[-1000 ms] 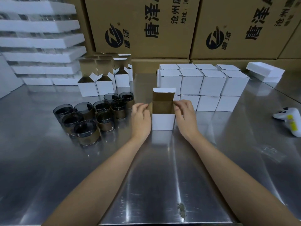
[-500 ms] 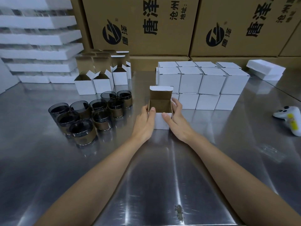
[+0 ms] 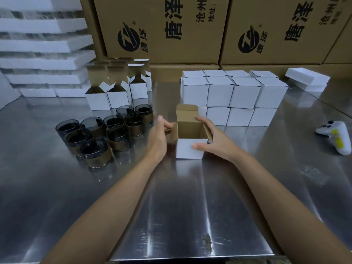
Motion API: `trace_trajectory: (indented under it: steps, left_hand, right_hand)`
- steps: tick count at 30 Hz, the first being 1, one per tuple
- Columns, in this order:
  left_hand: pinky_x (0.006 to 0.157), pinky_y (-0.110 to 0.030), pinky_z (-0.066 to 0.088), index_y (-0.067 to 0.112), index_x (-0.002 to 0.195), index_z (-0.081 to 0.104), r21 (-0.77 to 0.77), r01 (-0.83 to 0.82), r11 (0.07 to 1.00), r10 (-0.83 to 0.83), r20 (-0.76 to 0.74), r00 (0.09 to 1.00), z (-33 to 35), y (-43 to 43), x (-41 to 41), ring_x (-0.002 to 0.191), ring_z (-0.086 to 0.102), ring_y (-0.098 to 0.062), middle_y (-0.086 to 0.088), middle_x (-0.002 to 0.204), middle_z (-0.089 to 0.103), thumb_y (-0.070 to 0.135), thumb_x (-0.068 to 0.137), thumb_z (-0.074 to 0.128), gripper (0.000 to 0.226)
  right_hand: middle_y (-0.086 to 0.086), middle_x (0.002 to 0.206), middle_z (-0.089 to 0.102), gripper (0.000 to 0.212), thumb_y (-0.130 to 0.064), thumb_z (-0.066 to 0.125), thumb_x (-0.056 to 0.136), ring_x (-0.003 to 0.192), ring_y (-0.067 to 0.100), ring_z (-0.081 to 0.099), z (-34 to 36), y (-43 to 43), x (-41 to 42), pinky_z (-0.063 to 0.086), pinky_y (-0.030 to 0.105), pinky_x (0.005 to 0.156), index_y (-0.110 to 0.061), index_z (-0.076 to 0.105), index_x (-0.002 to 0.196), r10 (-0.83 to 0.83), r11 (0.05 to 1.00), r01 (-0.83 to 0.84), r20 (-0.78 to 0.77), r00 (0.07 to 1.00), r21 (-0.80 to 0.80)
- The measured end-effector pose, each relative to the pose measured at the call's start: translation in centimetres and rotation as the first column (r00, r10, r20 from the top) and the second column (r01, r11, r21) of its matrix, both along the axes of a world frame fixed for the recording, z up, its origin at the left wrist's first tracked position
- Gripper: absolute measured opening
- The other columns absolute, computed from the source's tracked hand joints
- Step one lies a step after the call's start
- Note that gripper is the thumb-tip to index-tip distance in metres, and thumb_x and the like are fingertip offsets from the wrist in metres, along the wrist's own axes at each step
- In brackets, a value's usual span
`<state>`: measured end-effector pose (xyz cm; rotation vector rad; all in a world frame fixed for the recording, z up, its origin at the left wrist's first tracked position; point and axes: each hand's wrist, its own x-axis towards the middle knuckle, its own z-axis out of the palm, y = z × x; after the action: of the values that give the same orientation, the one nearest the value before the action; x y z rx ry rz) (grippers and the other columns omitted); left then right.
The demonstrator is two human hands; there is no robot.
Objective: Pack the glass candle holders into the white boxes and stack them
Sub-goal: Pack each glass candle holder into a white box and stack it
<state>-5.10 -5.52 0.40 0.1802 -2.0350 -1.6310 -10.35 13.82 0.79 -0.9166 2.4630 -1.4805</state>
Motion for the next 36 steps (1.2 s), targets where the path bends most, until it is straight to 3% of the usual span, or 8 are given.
trace_trajectory:
  steps: [2, 5, 8, 13, 18, 22, 28, 36]
  left_hand:
    - [0.088, -0.035, 0.048, 0.016, 0.077, 0.068, 0.056, -0.07, 0.996, 0.072, -0.041, 0.997, 0.2, -0.8, -0.1, 0.09, 0.067, -0.024, -0.002, 0.092, 0.074, 0.044, 0.098, 0.025, 0.056]
    - [0.086, -0.033, 0.046, 0.012, 0.102, 0.068, -0.44, -0.277, 0.854, 0.222, -0.173, 0.96, -0.2, -2.6, -0.2, 0.104, 0.06, -0.023, -0.001, 0.109, 0.068, 0.021, 0.098, 0.039, 0.03]
    - [0.103, -0.039, 0.036, 0.009, 0.113, 0.062, -0.747, -0.325, 0.58, 0.313, -0.164, 0.936, -0.3, -3.3, -0.3, 0.123, 0.049, -0.025, -0.006, 0.13, 0.057, 0.011, 0.088, 0.052, 0.027]
    - [0.117, -0.046, 0.016, 0.008, 0.129, 0.053, -0.894, -0.224, 0.388, 0.449, -0.029, 0.893, -0.5, -2.8, 0.0, 0.133, 0.038, -0.031, -0.015, 0.148, 0.036, 0.024, 0.089, 0.057, 0.043]
    - [0.111, -0.042, 0.025, 0.011, 0.143, 0.041, -0.897, -0.138, 0.42, 0.334, 0.012, 0.942, -0.1, -1.9, 0.2, 0.135, 0.033, -0.035, -0.018, 0.156, 0.019, 0.013, 0.087, 0.057, 0.058]
    - [0.115, -0.043, 0.027, 0.01, 0.146, 0.039, -0.806, -0.14, 0.575, 0.152, -0.063, 0.986, -0.2, -1.1, 0.0, 0.142, 0.028, -0.029, -0.012, 0.16, 0.018, 0.003, 0.087, 0.06, 0.063]
    - [0.119, -0.042, 0.017, 0.009, 0.152, 0.02, -0.711, -0.149, 0.687, 0.264, 0.053, 0.963, -0.8, -2.1, -0.6, 0.148, 0.012, -0.028, -0.011, 0.161, 0.014, 0.013, 0.091, 0.057, 0.072]
    - [0.104, -0.027, 0.028, 0.01, 0.143, 0.04, -0.572, -0.239, 0.785, 0.179, -0.16, 0.971, -0.5, -1.6, -0.5, 0.127, 0.031, -0.025, -0.015, 0.144, 0.03, 0.007, 0.079, 0.073, 0.071]
  right_hand:
    - [-0.013, 0.139, 0.036, 0.092, -0.059, 0.077, 0.06, 0.123, -0.007, 0.042, 0.0, -0.1, 0.1, 0.035, 0.008, 0.097, -0.036, 0.038, 0.14, 0.005, 1.0, -0.005, -0.033, 0.999, 0.002]
    - [-0.019, 0.148, 0.022, 0.086, -0.052, 0.079, 0.064, 0.132, -0.009, 0.03, 0.1, -0.6, 0.1, 0.031, 0.006, 0.101, -0.031, 0.041, 0.138, 0.022, 1.0, -0.021, -0.088, 0.996, 0.015]
    - [-0.014, 0.134, 0.049, 0.08, -0.057, 0.077, 0.062, 0.12, 0.003, 0.051, 0.1, -0.5, 0.2, 0.043, 0.026, 0.102, -0.036, 0.044, 0.131, -0.005, 1.0, 0.006, -0.061, 0.998, 0.016]
    - [-0.02, 0.114, 0.056, 0.074, -0.063, 0.073, 0.06, 0.103, -0.002, 0.055, 0.4, -0.4, 0.5, 0.042, 0.013, 0.082, -0.037, 0.046, 0.123, -0.063, 0.997, 0.067, -0.116, 0.991, 0.026]
    - [-0.013, 0.115, 0.055, 0.075, -0.063, 0.072, 0.06, 0.101, 0.003, 0.056, 0.2, -0.3, 0.6, 0.046, 0.01, 0.078, -0.036, 0.044, 0.124, -0.088, 0.996, 0.089, -0.12, 0.989, 0.004]
    - [-0.012, 0.116, 0.054, 0.073, -0.062, 0.072, 0.062, 0.101, 0.0, 0.055, 0.2, -0.3, 0.6, 0.043, 0.005, 0.076, -0.038, 0.044, 0.124, -0.084, 0.996, 0.085, -0.127, 0.988, 0.002]
    - [-0.01, 0.117, 0.055, 0.07, -0.052, 0.076, 0.067, 0.103, 0.001, 0.055, 0.0, 0.1, 0.1, 0.041, 0.004, 0.077, -0.032, 0.046, 0.127, -0.109, 0.994, 0.109, -0.132, 0.985, -0.005]
    - [-0.014, 0.119, 0.052, 0.072, -0.059, 0.073, 0.067, 0.105, -0.003, 0.052, -0.1, 0.3, 0.0, 0.04, 0.005, 0.078, -0.036, 0.042, 0.129, -0.121, 0.992, 0.125, -0.141, 0.983, 0.018]
